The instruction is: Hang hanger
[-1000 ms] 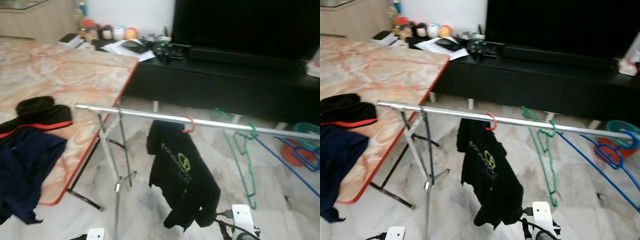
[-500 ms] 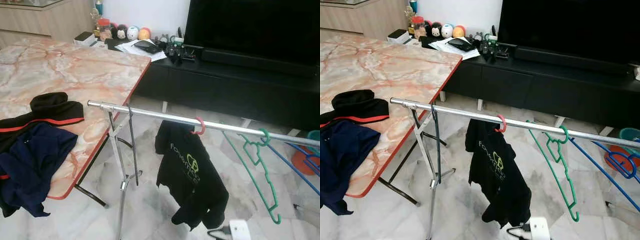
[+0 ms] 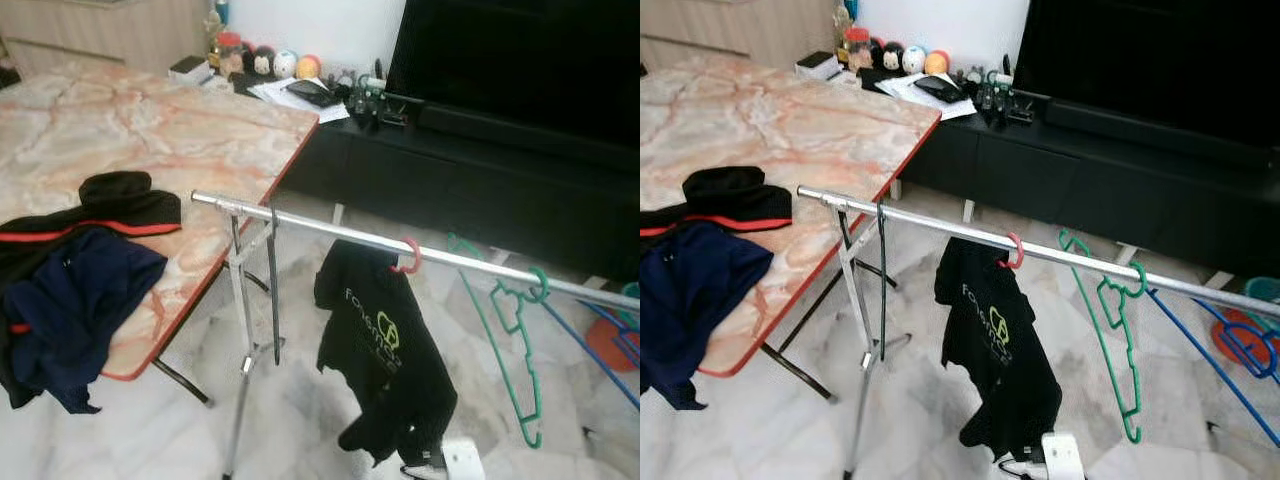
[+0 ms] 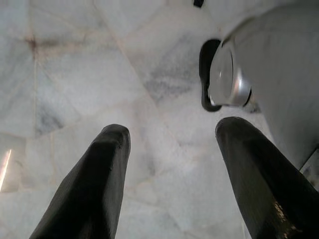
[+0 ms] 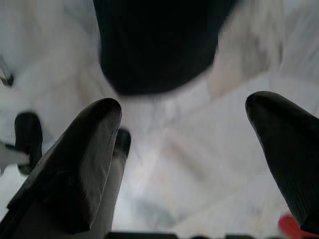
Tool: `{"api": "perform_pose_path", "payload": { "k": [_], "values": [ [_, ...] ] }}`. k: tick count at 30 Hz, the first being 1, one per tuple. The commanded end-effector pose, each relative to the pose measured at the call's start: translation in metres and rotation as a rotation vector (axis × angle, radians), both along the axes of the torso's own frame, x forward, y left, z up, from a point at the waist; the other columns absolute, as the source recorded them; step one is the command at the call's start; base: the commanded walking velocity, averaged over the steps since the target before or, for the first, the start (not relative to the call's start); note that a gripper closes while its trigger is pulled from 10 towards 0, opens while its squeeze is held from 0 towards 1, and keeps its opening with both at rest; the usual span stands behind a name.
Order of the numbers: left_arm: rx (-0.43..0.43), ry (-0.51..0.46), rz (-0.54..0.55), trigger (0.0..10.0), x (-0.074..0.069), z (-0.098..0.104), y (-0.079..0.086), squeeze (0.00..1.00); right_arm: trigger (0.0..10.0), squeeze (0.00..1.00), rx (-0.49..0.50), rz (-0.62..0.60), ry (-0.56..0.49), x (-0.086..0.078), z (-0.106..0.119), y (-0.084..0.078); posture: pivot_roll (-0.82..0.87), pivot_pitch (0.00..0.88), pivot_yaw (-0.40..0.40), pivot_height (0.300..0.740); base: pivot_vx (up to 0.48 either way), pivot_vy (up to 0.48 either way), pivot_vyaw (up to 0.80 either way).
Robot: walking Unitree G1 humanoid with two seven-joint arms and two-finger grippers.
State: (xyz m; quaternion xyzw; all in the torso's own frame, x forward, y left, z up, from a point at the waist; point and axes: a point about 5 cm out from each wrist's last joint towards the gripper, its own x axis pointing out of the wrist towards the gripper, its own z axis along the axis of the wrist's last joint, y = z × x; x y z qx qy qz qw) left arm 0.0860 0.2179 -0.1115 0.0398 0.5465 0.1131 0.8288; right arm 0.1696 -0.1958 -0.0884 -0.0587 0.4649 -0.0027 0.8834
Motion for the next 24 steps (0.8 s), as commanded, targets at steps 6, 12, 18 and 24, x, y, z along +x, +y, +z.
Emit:
{"api": "perform_pose_path", "payload": {
  "k": [6, 12, 18, 24],
  "values": [
    [-0.007, -0.009, -0.056, 10.0, 0.009, 0.0, -0.01, 0.0, 10.0, 0.0, 0.001, -0.115, -0.02, 0.003, 0.003, -0.009, 0.07, 0.0, -0.044, 0.74, 0.0, 0.0, 0.0],
    [0.013, -0.044, -0.129, 10.0, 0.016, 0.003, -0.006, 0.0, 10.0, 0.0, 0.008, -0.169, -0.002, -0.008, -0.002, -0.007, 0.02, 0.0, -0.007, 0.74, 0.0, 0.0, 0.0],
    [0.002, -0.069, -0.122, 10.0, 0.017, 0.004, -0.006, 0.0, 10.0, 0.0, 0.009, -0.175, 0.016, -0.015, -0.006, -0.003, -0.02, 0.0, -0.015, 0.74, 0.0, 0.0, 0.0],
    [-0.012, -0.066, -0.146, 10.0, 0.019, 0.004, -0.011, 0.0, 10.0, 0.0, 0.012, -0.211, -0.012, -0.011, -0.003, -0.008, -0.03, 0.0, -0.024, 0.74, 0.0, 0.0, 0.0]
  ]
}}
